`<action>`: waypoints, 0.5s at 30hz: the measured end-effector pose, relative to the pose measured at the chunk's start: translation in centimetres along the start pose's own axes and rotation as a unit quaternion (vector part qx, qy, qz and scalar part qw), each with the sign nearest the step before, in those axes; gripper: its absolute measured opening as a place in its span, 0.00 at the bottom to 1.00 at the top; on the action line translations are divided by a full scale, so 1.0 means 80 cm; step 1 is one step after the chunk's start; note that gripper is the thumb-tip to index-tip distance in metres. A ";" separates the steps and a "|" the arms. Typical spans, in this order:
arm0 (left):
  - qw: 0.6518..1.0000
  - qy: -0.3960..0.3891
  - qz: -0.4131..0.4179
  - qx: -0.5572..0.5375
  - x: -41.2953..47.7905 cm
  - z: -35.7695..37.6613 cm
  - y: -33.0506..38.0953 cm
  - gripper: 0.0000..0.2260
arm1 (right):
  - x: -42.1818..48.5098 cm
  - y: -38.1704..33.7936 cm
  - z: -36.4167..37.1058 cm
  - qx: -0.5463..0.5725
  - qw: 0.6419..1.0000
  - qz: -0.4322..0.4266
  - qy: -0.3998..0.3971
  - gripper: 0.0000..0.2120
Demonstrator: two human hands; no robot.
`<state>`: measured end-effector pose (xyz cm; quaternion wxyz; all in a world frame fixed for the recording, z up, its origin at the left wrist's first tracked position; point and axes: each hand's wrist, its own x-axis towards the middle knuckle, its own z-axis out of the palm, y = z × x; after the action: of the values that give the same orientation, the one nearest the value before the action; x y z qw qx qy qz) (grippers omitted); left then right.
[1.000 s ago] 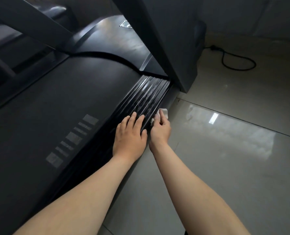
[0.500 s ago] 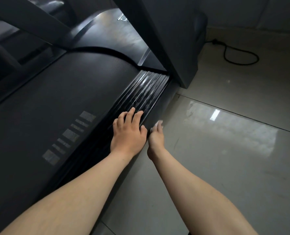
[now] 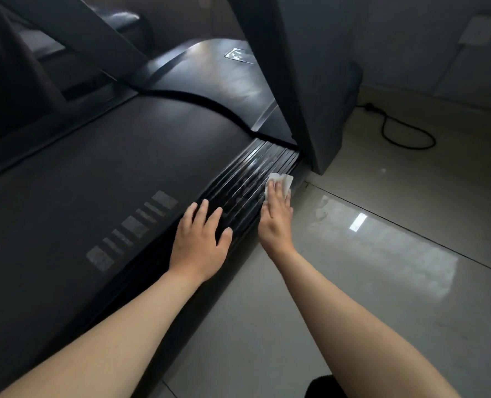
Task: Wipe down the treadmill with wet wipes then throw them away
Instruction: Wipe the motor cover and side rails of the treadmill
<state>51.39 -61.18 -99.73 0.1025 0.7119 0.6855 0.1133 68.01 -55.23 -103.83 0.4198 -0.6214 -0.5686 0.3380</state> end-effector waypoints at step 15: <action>0.997 0.018 -0.078 -0.020 -0.009 0.001 -0.020 0.33 | 0.059 -0.042 -0.001 -0.350 0.913 -0.117 -0.172 0.25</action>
<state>49.84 -61.87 -100.34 0.1130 0.6523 0.7379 0.1310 67.28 -50.57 -100.47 0.1072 -0.5902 -0.7824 0.1675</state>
